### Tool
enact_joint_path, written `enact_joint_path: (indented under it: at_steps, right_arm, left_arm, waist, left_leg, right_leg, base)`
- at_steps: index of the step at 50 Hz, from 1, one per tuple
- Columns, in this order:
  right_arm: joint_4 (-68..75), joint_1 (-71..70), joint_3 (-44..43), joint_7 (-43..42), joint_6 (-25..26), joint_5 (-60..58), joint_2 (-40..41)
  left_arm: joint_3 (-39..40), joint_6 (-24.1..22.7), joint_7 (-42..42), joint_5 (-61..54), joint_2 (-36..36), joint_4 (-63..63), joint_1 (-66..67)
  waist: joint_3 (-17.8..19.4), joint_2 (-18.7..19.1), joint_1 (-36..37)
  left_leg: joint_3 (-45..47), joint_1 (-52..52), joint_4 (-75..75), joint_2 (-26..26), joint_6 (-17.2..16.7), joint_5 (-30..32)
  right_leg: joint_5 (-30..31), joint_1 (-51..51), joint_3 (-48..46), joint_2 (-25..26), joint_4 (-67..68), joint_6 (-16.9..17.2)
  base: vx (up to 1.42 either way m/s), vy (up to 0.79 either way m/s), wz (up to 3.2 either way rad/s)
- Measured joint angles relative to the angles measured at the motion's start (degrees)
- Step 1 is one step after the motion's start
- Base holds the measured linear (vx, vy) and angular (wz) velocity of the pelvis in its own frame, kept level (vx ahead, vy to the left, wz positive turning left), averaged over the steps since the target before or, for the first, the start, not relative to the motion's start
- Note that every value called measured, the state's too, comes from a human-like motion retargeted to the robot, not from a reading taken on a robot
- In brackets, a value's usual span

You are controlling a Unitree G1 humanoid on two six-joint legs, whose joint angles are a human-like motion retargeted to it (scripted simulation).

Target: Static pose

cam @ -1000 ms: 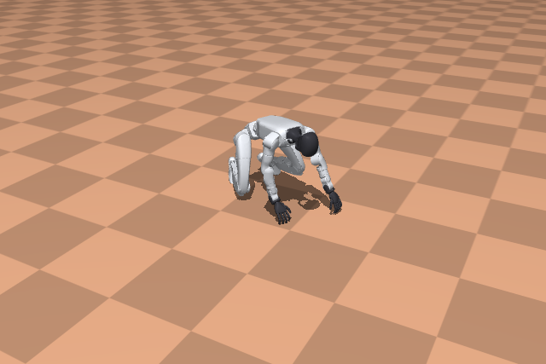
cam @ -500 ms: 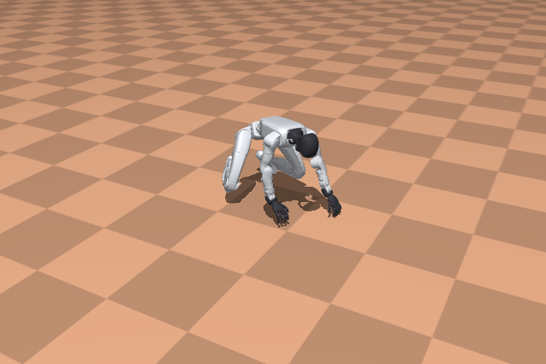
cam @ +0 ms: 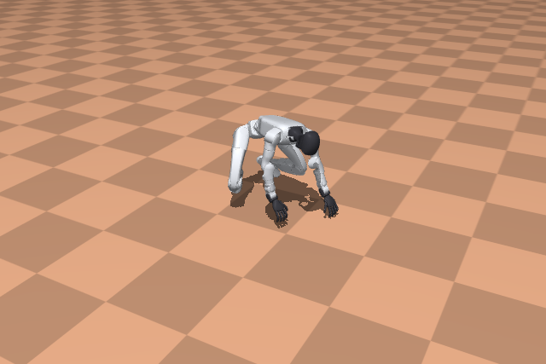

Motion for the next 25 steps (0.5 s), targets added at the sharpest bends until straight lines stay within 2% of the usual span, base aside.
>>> enact_joint_path:
  at_steps: [7, 11, 18, 25]
  right_arm:
    - [3.2, -5.7, 0.3, 13.4, -2.1, 7.3, 0.9]
    - [3.9, -9.1, 0.8, 19.0, -3.6, 11.2, 1.2]
    - [-1.7, -13.5, 1.8, 23.0, -5.7, 14.2, 2.4]
    - [-11.5, -9.1, 1.9, 25.7, -7.0, 14.3, 6.8]
  left_arm:
    - [-5.6, -0.4, -6.8, 3.7, 1.5, -1.3, -1.5]
    - [-8.7, -1.2, -10.6, 5.2, 3.8, -2.0, -1.8]
    - [-12.5, -2.7, -15.9, 8.4, 10.9, -2.2, -1.2]
    - [-13.8, -3.8, -21.4, 11.6, 17.2, -2.2, 3.8]
  waist:
    - [0.0, -2.1, -2.0]
    - [0.0, -3.3, -4.1]
    - [0.0, -5.6, -11.2]
    - [0.0, -4.9, -16.4]
  left_leg:
    - [2.2, -6.5, -3.2, 3.5, 0.3, 2.2]
    - [5.4, -8.5, -6.1, 4.6, 0.8, 2.6]
    - [11.7, -8.5, -12.1, 3.5, 3.2, 4.9]
    - [11.1, -6.7, -19.7, 1.8, 3.0, 10.9]
  right_leg:
    - [-0.1, 0.0, -0.8, 0.8, -4.5, -4.1]
    - [-0.1, 0.0, -0.3, 1.1, -6.2, -4.6]
    - [-0.1, 0.2, 0.3, 0.8, -9.9, -4.6]
    - [2.3, 7.4, -2.4, 4.9, -21.2, -5.4]
  base:
    - [-0.23, -0.09, 0.48]
    - [-0.28, -0.07, 0.49]
    - [-0.28, -0.04, 0.54]
    - [-0.25, -0.01, 0.07]
